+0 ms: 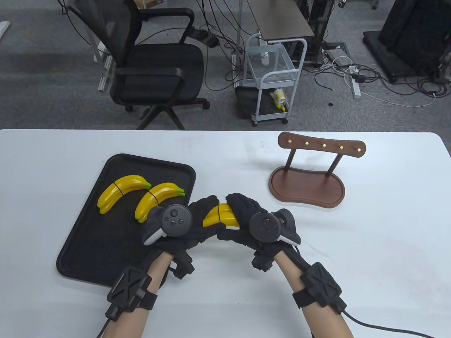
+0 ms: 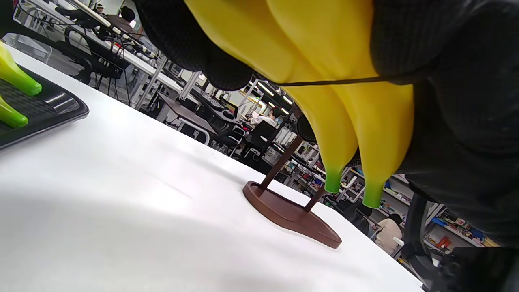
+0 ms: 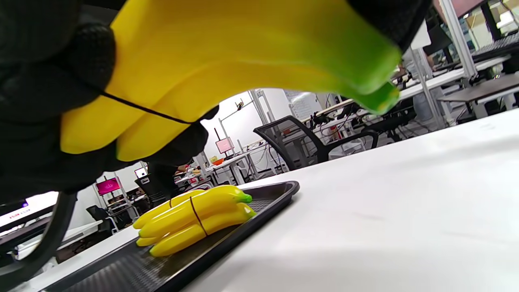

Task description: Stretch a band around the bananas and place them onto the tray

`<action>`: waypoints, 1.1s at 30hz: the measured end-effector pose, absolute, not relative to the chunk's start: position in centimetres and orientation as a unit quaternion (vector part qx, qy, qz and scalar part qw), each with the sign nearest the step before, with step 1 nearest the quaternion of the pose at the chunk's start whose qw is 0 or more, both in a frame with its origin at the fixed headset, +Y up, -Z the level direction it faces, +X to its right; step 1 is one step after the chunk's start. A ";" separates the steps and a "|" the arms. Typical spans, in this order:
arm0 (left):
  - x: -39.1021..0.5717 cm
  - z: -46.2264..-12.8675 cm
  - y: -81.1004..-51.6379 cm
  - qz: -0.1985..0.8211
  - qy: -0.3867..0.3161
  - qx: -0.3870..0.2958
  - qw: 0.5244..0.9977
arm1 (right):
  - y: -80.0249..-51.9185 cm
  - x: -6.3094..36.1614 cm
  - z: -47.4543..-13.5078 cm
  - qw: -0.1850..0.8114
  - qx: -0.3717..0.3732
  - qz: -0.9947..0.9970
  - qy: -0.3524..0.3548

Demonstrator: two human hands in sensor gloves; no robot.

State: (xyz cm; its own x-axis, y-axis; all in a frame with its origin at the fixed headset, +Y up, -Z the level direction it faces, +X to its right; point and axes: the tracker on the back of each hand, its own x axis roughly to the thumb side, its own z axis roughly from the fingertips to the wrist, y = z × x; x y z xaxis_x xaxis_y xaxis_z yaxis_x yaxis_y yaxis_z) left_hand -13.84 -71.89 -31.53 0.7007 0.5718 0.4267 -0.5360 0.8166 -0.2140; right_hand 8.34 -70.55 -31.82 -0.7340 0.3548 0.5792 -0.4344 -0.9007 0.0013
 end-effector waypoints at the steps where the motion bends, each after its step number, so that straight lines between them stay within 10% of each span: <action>1: -13.8 -31.5 -71.9 0.300 -0.244 -0.036 0.921 | -70.5 8.4 -31.8 0.213 0.296 0.929 -0.069; 33: -15.3 -32.7 -73.1 0.432 -0.213 -0.144 0.864 | -70.0 9.1 -31.5 0.187 0.325 0.918 -0.131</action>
